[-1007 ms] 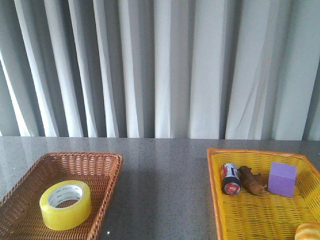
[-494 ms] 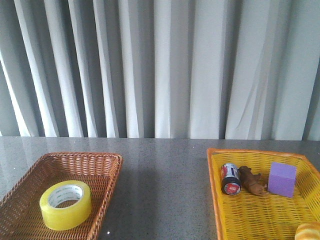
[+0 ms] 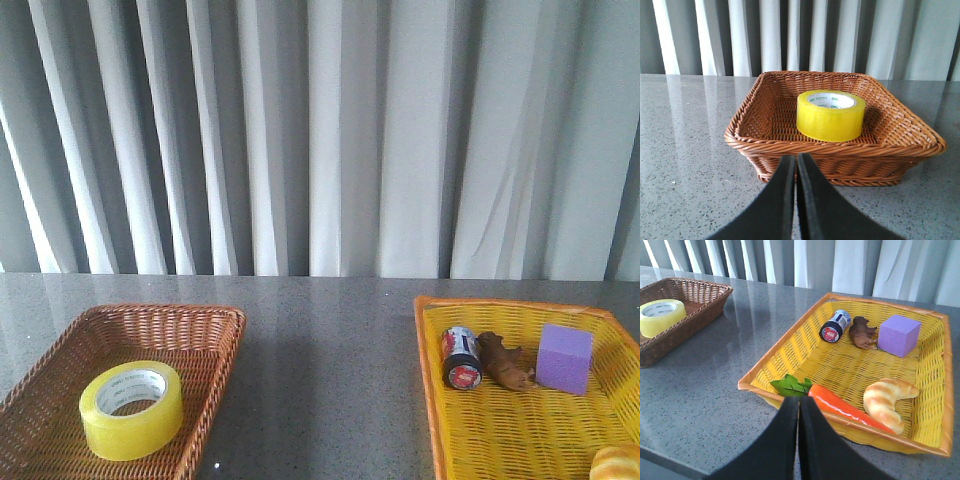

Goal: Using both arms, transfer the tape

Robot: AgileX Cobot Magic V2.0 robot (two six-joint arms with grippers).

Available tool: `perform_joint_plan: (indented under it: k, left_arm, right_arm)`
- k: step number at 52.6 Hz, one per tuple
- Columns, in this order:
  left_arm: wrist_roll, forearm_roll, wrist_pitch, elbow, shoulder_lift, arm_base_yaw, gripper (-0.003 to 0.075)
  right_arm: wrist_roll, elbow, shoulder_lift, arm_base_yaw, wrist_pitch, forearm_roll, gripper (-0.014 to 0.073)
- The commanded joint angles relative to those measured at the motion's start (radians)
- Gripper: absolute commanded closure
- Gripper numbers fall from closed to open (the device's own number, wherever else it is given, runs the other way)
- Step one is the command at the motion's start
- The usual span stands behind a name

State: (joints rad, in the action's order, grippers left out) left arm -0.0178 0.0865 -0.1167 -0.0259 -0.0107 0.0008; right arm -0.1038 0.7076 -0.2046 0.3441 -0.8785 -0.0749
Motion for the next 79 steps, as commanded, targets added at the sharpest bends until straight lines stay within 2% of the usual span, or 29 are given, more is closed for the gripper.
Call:
perform_joint_plan:
  k: [1,21,27,33,38,47,55,61,65,79]
  left_arm:
    - [0.009,0.003,0.073,0.024,-0.017,0.0,0.0726]
    - [0.009,0.003,0.073,0.024,-0.017,0.0,0.0726]
    - [0.009,0.003,0.073,0.024,-0.017,0.0,0.0726]
    - [0.009,0.003,0.073,0.024,-0.017,0.0,0.0726]
    - [0.009,0.003,0.073,0.024,-0.017,0.0,0.0726]
    - [0.009,0.003,0.073,0.024,-0.017,0.0,0.0726]
    - [0.009,0.003,0.073,0.024,-0.017,0.0,0.0726]
    - [0.009,0.003,0.073,0.024,-0.017,0.0,0.0726]
    - [0.009,0.003,0.073,0.024,-0.017,0.0,0.0726]
    - [0.009,0.003,0.073,0.024,-0.017,0.0,0.0726]
  right_arm:
    - [0.005,0.022,-0.019,-0.004,0.075,-0.005,0.0599]
    - [0.005,0.021,-0.029,-0.004,0.075,-0.005,0.0599]
    - [0.005,-0.035,-0.033,-0.005,0.1,-0.028,0.0599]
    - [0.004,-0.191,-0.033,-0.005,0.296,-0.082,0.0599]
    - [0.004,-0.351,-0.025,-0.031,0.589,-0.115,0.0599]
    - [-0.029,-0.545,0.038,-0.205,0.862,-0.041,0.0599]
    - [-0.033,-0.639,0.137,-0.341,0.863,0.009,0.0599]
    - [-0.041,-0.712,0.168,-0.403,0.873,0.12,0.0599]
    - [-0.04,-0.742,0.179,-0.413,0.861,0.149,0.0599]
    - [0.001,-0.741,0.199,-0.406,0.886,0.121,0.0599]
